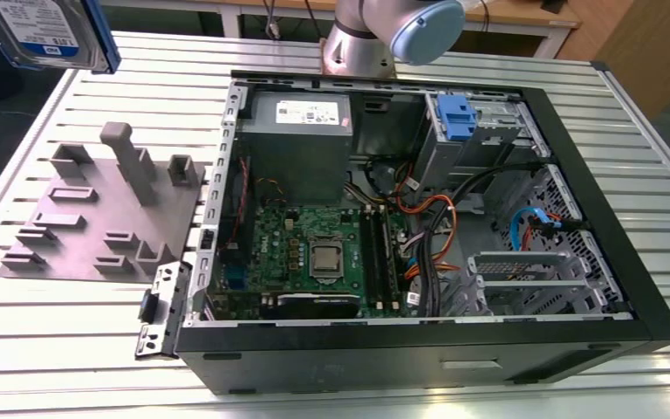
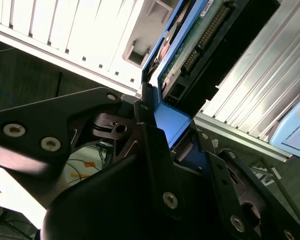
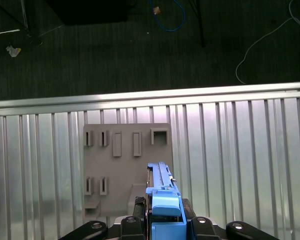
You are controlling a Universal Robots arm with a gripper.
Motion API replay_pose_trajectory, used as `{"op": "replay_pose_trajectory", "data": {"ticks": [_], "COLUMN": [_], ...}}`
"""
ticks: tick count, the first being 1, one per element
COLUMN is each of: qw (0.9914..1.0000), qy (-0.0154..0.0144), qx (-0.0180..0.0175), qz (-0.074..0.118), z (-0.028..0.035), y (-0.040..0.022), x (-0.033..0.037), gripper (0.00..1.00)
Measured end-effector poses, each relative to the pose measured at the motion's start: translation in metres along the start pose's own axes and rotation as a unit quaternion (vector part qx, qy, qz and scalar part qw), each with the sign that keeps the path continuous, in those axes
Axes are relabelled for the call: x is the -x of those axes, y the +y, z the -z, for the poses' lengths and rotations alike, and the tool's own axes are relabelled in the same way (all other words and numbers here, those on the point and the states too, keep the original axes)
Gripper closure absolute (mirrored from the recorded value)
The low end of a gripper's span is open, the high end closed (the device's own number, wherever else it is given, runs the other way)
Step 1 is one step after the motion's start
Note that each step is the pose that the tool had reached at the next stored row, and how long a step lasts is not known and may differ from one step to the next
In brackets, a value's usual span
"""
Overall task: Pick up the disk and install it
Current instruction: 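Pick up the disk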
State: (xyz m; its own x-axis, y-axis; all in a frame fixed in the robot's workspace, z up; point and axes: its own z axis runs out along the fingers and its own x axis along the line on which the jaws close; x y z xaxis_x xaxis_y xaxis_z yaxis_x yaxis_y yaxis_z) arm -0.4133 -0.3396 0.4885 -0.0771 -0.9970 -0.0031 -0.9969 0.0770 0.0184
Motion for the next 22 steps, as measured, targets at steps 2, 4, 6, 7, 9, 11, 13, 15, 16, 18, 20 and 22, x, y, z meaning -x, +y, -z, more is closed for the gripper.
{"op": "replay_pose_trajectory", "data": {"ticks": [2, 4, 6, 7, 9, 11, 13, 15, 16, 18, 20, 22], "qw": [1.00000, 1.00000, 1.00000, 1.00000, 1.00000, 1.00000, 1.00000, 1.00000, 1.00000, 1.00000, 1.00000, 1.00000], "qy": [0.0000, 0.0000, 0.0000, 0.0000, 0.0000, 0.0000, 0.0000, 0.0000, 0.0000, 0.0000, 0.0000, 0.0000], "qx": [0.0000, 0.0000, 0.0000, 0.0000, 0.0000, 0.0000, 0.0000, 0.0000, 0.0000, 0.0000, 0.0000, 0.0000], "qz": [0.000, 0.000, 0.000, 0.000, 0.000, 0.000, 0.000, 0.000, 0.000, 0.000, 0.000, 0.000], "z": [0.0000, 0.0000, 0.0001, 0.0000, 0.0001, 0.0001, 0.0001, 0.0001, 0.0001, 0.0001, 0.0001, 0.0001], "y": [-0.0007, -0.0014, -0.0020, -0.0023, -0.0028, -0.0034, -0.0038, -0.0043, -0.0045, -0.0050, -0.0055, -0.0060], "x": [-0.0001, -0.0003, -0.0004, -0.0004, -0.0005, -0.0005, -0.0005, -0.0006, -0.0006, -0.0006, -0.0006, -0.0006], "gripper": [0.64, 0.64, 0.64, 0.64, 0.64, 0.64, 0.64, 0.64, 0.64, 0.64, 0.64, 0.64]}}
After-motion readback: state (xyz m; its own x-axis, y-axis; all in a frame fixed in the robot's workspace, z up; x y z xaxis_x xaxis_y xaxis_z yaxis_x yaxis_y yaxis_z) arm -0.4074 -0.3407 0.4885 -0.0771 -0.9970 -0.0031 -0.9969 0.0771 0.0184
